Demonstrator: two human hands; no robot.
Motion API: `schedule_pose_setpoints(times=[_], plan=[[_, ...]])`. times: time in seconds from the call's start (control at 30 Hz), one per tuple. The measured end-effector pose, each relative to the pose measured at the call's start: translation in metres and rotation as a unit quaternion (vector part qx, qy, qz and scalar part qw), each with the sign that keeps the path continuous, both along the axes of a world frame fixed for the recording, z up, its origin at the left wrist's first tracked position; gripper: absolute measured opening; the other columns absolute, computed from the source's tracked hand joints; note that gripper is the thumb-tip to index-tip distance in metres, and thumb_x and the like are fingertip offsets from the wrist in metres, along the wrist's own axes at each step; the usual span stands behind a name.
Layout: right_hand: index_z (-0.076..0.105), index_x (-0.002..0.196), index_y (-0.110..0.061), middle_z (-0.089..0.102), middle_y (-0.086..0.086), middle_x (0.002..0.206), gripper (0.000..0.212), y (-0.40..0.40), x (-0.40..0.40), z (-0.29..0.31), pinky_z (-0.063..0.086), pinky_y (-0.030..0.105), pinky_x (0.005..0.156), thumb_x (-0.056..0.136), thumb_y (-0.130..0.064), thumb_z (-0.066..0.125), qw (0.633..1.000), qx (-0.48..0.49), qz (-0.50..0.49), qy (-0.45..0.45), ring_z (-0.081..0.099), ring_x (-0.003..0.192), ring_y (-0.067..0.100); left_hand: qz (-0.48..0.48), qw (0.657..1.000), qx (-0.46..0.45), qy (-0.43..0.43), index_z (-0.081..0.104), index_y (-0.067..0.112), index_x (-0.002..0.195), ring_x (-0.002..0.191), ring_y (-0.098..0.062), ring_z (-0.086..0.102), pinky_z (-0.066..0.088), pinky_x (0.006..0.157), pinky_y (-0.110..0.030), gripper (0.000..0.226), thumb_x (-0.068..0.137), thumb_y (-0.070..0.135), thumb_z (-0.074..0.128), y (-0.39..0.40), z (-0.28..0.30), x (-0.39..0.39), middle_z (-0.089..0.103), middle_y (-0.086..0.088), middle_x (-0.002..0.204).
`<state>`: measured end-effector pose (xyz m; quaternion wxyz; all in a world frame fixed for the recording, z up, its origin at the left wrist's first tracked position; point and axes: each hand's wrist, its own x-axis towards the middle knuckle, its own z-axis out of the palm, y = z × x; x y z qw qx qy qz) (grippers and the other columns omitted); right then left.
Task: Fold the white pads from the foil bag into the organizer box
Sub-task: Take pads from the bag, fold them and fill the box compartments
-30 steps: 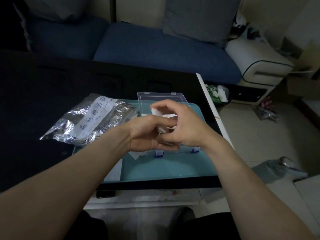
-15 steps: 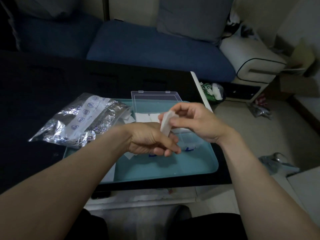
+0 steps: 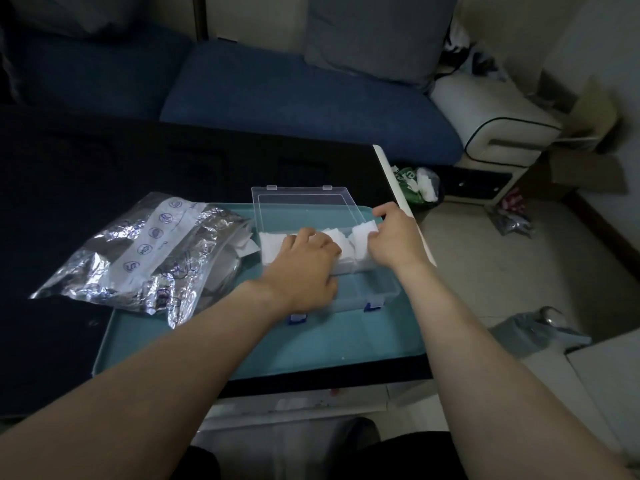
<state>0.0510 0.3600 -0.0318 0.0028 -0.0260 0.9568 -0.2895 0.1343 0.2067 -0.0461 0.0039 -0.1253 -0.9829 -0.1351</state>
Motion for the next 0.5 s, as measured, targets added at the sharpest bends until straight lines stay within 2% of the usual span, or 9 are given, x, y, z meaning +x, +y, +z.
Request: schedule_pose_setpoints(times=[0.1, 0.2, 0.37, 0.5], plan=[[0.051, 0.129, -0.011, 0.063, 0.015, 0.116, 0.048, -0.009, 0.002, 0.0, 0.044, 0.03, 0.082, 0.084, 0.003, 0.061, 0.998, 0.051, -0.015, 0.039, 0.06, 0.106, 0.032, -0.006, 1.0, -0.022, -0.011, 0.049, 0.013, 0.132, 0.133, -0.027, 0.03, 0.024, 0.111, -0.04, 0.046, 0.092, 0.034, 0.05, 0.0, -0.003, -0.003, 0.045, -0.006, 0.138], [0.049, 0.123, -0.008, 0.061, 0.017, 0.117, 0.041, -0.018, 0.005, -0.001, 0.041, 0.031, 0.074, 0.086, 0.003, 0.063, 0.995, 0.085, -0.02, 0.052, 0.06, 0.106, 0.036, -0.011, 1.0, -0.025, -0.015, 0.048, 0.013, 0.132, 0.132, -0.025, 0.031, 0.024, 0.112, -0.041, 0.045, 0.092, 0.035, 0.05, 0.0, -0.004, -0.005, 0.044, -0.005, 0.137], [0.058, 0.12, -0.011, 0.064, 0.011, 0.117, 0.03, -0.02, 0.006, -0.008, 0.038, 0.031, 0.073, 0.091, -0.011, 0.067, 0.982, 0.168, -0.025, 0.084, 0.062, 0.106, 0.032, -0.017, 0.999, -0.031, -0.009, 0.047, 0.015, 0.132, 0.131, -0.024, 0.032, 0.023, 0.112, -0.042, 0.046, 0.091, 0.036, 0.05, -0.002, -0.007, -0.003, 0.044, -0.004, 0.134], [0.071, 0.104, -0.016, 0.069, 0.009, 0.105, 0.015, -0.017, 0.001, -0.014, 0.05, 0.036, 0.082, 0.092, -0.012, 0.062, 0.968, 0.211, -0.029, 0.132, 0.06, 0.102, 0.03, -0.02, 0.999, -0.028, -0.012, 0.047, 0.013, 0.134, 0.138, -0.026, 0.025, 0.018, 0.115, -0.044, 0.048, 0.091, 0.035, 0.05, -0.004, -0.007, 0.0, 0.043, -0.005, 0.139]])
